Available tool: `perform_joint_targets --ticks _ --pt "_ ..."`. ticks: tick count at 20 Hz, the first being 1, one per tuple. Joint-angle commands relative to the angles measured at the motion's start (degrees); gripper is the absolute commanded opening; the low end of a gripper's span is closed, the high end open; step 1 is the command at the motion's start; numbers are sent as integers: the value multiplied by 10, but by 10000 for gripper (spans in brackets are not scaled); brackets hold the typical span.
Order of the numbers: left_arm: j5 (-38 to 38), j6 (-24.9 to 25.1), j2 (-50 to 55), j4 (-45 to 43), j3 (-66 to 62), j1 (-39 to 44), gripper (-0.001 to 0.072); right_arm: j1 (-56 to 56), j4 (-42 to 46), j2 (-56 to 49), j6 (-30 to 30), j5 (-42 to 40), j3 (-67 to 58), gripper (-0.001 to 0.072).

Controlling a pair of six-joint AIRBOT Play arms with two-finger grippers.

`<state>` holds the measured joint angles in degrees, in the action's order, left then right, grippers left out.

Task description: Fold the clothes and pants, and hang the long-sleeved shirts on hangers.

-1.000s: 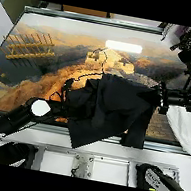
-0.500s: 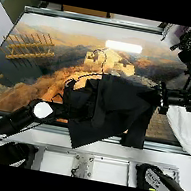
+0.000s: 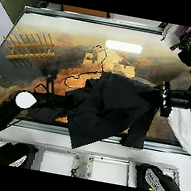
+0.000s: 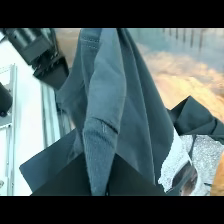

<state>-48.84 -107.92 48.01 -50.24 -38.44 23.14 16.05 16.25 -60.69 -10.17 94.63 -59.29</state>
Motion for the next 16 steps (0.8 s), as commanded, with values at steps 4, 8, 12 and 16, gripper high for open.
perform_joint_targets --ticks 4,8,12,16 --pt "-63 51 -20 -23 -1 -92 13 -2 0 60 -79 -16 -1 7" --pt "-52 53 -6 -23 -1 -92 13 -2 -8 82 -103 -18 -1 7" --pt "-51 68 34 -23 -2 -92 13 -2 -41 88 -114 -18 -1 8" --pt "-61 82 59 -29 -35 -92 13 -2 -39 88 -130 -16 -1 8"
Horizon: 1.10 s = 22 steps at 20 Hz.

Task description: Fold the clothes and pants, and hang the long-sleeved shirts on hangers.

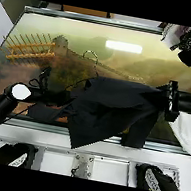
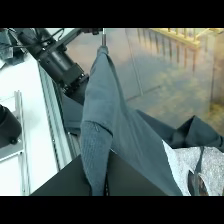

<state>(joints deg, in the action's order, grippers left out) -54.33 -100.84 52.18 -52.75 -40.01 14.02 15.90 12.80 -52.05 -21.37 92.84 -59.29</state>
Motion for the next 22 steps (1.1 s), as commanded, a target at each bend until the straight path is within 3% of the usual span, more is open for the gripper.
perform_joint_targets --ticks 1,5,14,22 --pt "-6 16 21 -3 -33 -1 13 0 2 2 -29 2 -1 8" --pt "-25 42 36 -5 -87 -1 13 0 42 1 -42 2 0 10" --pt "-44 42 18 -33 -97 -1 13 0 36 -9 -48 -12 0 10" --pt "-41 40 -2 -26 -53 -1 13 0 -119 -8 -41 -60 0 8"
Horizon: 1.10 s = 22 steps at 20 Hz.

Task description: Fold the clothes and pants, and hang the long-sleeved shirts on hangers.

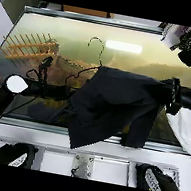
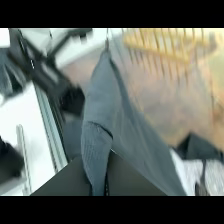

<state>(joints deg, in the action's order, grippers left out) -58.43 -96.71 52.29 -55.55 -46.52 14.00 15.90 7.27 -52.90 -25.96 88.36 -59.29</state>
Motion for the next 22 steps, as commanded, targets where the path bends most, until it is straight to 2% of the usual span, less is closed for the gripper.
perform_joint_targets --ticks 1,4,12,17,22 --pt "4 -2 -3 2 12 0 13 0 -74 0 4 -15 0 8" --pt "28 -2 -3 1 12 0 13 0 -99 2 2 -13 0 7" --pt "44 -2 -3 -3 12 -10 13 0 -99 5 -35 2 0 7" --pt "20 0 -3 -3 12 -78 13 0 -60 7 -56 10 0 7" --pt "15 12 -3 -4 11 -98 13 0 -31 7 -59 11 0 8"
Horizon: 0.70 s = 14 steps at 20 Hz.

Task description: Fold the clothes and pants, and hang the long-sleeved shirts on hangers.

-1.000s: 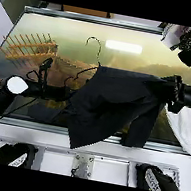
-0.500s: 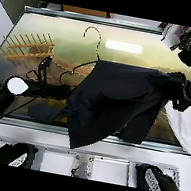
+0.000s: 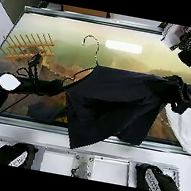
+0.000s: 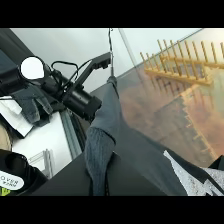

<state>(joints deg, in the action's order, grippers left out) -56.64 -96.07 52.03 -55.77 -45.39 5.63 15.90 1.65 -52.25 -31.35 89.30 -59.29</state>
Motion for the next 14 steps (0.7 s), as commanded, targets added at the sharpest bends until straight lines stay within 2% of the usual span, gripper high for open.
perform_joint_targets --ticks 1,8,14 --pt "-4 13 0 -2 -5 -21 13 0 35 1 -9 1 0 7" --pt "-54 42 0 -1 -111 -49 13 -1 98 1 -19 12 0 7" --pt "-120 60 19 -3 -278 -3 13 -48 99 -5 -4 17 0 7"
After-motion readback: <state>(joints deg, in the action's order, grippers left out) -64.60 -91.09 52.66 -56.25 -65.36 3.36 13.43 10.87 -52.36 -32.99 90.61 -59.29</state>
